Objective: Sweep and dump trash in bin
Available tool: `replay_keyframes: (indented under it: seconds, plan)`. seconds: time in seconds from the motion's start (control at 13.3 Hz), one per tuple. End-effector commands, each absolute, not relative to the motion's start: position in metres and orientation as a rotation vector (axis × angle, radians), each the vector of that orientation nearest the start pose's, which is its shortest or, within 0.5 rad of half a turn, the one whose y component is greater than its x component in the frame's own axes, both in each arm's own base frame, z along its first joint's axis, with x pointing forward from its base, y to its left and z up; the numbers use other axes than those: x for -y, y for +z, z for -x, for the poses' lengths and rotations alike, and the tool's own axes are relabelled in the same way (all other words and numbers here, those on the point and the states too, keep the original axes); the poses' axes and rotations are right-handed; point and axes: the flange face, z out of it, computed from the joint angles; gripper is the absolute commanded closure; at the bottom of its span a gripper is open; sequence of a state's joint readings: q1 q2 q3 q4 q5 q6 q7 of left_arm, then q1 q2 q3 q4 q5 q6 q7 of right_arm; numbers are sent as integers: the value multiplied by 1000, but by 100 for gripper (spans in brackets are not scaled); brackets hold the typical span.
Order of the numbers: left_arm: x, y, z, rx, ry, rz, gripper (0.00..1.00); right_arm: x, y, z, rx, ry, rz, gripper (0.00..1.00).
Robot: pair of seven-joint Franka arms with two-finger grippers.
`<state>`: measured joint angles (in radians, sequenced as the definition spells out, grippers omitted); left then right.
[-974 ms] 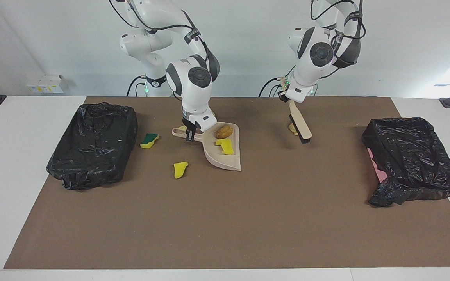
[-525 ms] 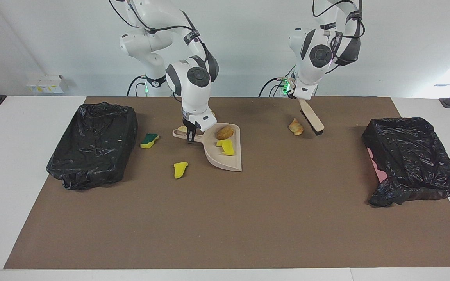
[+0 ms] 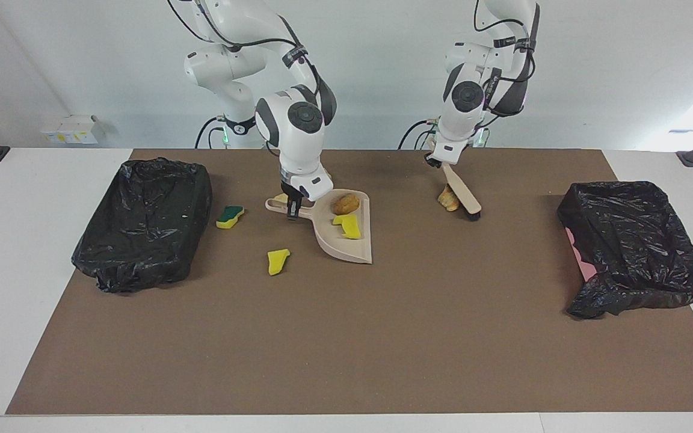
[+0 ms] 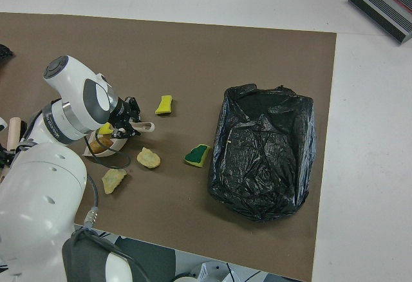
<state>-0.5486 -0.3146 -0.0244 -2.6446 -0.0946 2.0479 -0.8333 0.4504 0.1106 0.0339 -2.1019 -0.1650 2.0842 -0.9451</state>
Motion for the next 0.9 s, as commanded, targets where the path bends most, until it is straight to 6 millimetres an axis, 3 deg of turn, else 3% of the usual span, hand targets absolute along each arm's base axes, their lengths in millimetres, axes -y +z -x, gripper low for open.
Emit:
replay_keyframes:
  seconds: [0.0,0.15,0.3,0.45,0.6,0.82]
  plan:
    - [243,326,-336,461,411,2983,100,-243,361,-482,2214,225,2377,100]
    - [279,326,-329,260,401,3026,100,-243,360,-482,2213,229,2377,100]
    - [304,322,-337,210,420,3097,100,-243,361,-482,2212,227,2377,100]
    - [345,321,-331,-12,410,3125,100,-243,361,-482,2210,226,2377,100]
    - [369,308,-328,-142,394,3185,100,-244,361,-482,2208,226,2379,100]
    - [400,317,-336,-315,401,3278,100,-243,361,-482,2205,230,2379,100]
